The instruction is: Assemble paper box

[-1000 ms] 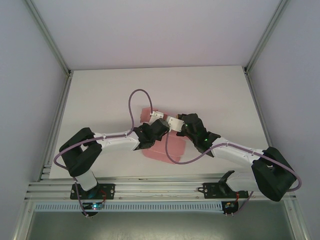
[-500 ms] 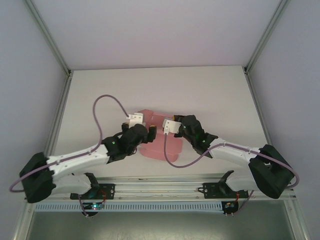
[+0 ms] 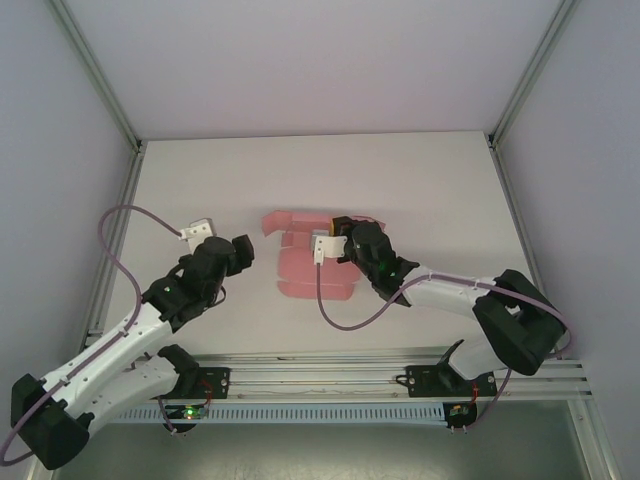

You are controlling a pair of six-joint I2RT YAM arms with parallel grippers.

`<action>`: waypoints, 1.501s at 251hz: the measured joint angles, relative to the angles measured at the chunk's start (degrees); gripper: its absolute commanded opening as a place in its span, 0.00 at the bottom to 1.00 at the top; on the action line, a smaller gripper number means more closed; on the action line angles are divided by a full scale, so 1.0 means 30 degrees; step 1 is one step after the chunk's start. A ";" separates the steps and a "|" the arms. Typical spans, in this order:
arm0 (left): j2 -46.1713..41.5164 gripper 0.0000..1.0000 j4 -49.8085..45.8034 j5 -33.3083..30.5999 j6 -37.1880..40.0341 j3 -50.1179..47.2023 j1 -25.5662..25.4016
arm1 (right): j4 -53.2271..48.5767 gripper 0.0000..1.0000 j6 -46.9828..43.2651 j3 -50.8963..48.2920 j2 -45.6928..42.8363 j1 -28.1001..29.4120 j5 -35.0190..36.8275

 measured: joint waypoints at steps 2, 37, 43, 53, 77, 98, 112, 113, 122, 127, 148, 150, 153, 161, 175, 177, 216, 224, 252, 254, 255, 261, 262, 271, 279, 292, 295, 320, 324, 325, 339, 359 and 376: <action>0.0029 1.00 0.0000 0.0044 -0.0015 0.0000 0.0058 | 0.0160 0.00 -0.0022 -0.0044 0.0058 0.0000 0.0007; 0.0947 1.00 -0.0022 0.0743 -0.0058 0.0022 0.0787 | 0.2652 0.00 -0.0721 -0.1107 0.1282 0.0291 0.0211; 0.1151 1.00 -0.0022 0.0867 -0.0058 0.0044 0.0954 | 0.2885 0.00 -0.0787 -0.1275 0.1479 0.0306 0.0262; 0.1486 1.00 -0.0015 0.1093 -0.0051 0.0109 0.1202 | 0.3191 0.00 -0.0918 -0.1479 0.1734 0.0372 0.0335; 0.2404 1.00 0.0007 0.1632 -0.0029 0.0284 0.1865 | 0.3898 0.00 -0.0998 -0.1712 0.2004 0.0379 0.0503; 0.3184 1.00 0.0102 0.2193 0.0073 0.0430 0.2412 | 0.4328 0.00 -0.1122 -0.1712 0.2178 0.0415 0.0707; 0.3650 1.00 0.0240 0.2586 0.0153 0.0495 0.2776 | 0.4575 0.00 -0.1231 -0.1756 0.2353 0.0415 0.0801; 0.3701 1.00 0.0262 0.2616 0.0160 0.0503 0.2820 | 0.4575 0.00 -0.1239 -0.1756 0.2361 0.0415 0.0809; 0.3985 1.00 0.0408 0.2863 0.0233 0.0546 0.3082 | 0.4699 0.00 -0.1297 -0.1821 0.2433 0.0415 0.0845; 0.4146 1.00 0.0525 0.3024 0.0270 0.0568 0.3235 | 0.4714 0.00 -0.1333 -0.1865 0.2441 0.0415 0.0845; 0.4962 1.00 0.1129 0.3759 0.0444 0.0758 0.4102 | 0.4860 0.00 -0.1413 -0.1974 0.2448 0.0415 0.0896; 0.5122 1.00 0.1217 0.3854 0.0466 0.0809 0.4255 | 0.4867 0.00 -0.1421 -0.1974 0.2448 0.0415 0.0896; 0.5238 1.00 0.1282 0.3985 0.0495 0.0867 0.4379 | 0.4867 0.00 -0.1428 -0.1974 0.2448 0.0415 0.0896; 0.5668 1.00 0.1537 0.4233 0.0605 0.1042 0.4765 | 0.4903 0.00 -0.1464 -0.1974 0.2448 0.0415 0.0896; 0.6535 1.00 0.1960 0.4634 0.0838 0.1464 0.5326 | 0.4947 0.00 -0.1479 -0.1974 0.2470 0.0415 0.0889; 0.6696 1.00 0.2040 0.4699 0.0889 0.1566 0.5406 | 0.4954 0.00 -0.1486 -0.1974 0.2470 0.0415 0.0896; 0.9377 1.00 0.3322 0.5858 0.1727 0.3308 0.5843 | 0.5435 0.00 -0.1639 -0.2076 0.2936 0.0415 0.1056; 0.9879 1.00 0.3592 0.6149 0.1865 0.3628 0.5843 | 0.5632 0.00 -0.1698 -0.2142 0.3067 0.0415 0.1180; 1.1482 1.00 0.4539 0.7155 0.2419 0.4444 0.5843 | 0.6207 0.00 -0.1982 -0.2280 0.3548 0.0415 0.1566; 1.1570 1.00 0.4561 0.7213 0.2426 0.4488 0.5843 | 0.6244 0.00 -0.1982 -0.2288 0.3570 0.0415 0.1588; 1.1613 1.00 0.4597 0.7249 0.2448 0.4510 0.5843 | 0.6258 0.00 -0.1989 -0.2288 0.3585 0.0415 0.1603; 1.1948 1.00 0.4758 0.7417 0.2572 0.4648 0.5843 | 0.6390 0.00 -0.2011 -0.2288 0.3650 0.0423 0.1668; 1.1992 1.00 0.4779 0.7461 0.2586 0.4670 0.5843 | 0.6411 0.00 -0.2011 -0.2288 0.3657 0.0430 0.1683; 1.2422 1.00 0.4954 0.7672 0.2769 0.4845 0.5843 | 0.6484 0.00 -0.2040 -0.2288 0.3701 0.0488 0.1734; 1.2764 1.00 0.5064 0.7825 0.2885 0.4998 0.5843 | 0.6557 0.00 -0.2040 -0.2295 0.3752 0.0510 0.1792; 1.3245 1.00 0.5231 0.8051 0.3045 0.5187 0.5843 | 0.6688 0.00 -0.2047 -0.2295 0.3832 0.0532 0.1851; 1.3362 1.00 0.5253 0.8102 0.3096 0.5246 0.5843 | 0.6725 0.00 -0.2040 -0.2302 0.3861 0.0532 0.1865; 1.3923 1.00 0.5472 0.8415 0.3424 0.5340 0.5843 | 0.7206 0.00 -0.2047 -0.2317 0.4146 0.0532 0.2011; 1.4003 1.00 0.5508 0.8502 0.3483 0.5340 0.5843 | 0.7264 0.00 -0.2047 -0.2324 0.4175 0.0532 0.2033; 1.4025 1.00 0.5515 0.8524 0.3490 0.5340 0.5843 | 0.7278 0.00 -0.2047 -0.2324 0.4175 0.0532 0.2040; 1.4280 1.00 0.5719 0.8786 0.3606 0.5362 0.5843 | 0.7410 0.00 -0.2040 -0.2331 0.4255 0.0532 0.2106; 1.4557 1.00 0.6018 0.9318 0.3934 0.5544 0.5843 | 0.7468 0.00 -0.2040 -0.2331 0.4291 0.0532 0.2193; 1.4790 1.00 0.6346 1.0112 0.4262 0.5544 0.5843 | 0.7475 0.00 -0.2025 -0.2331 0.4291 0.0532 0.2229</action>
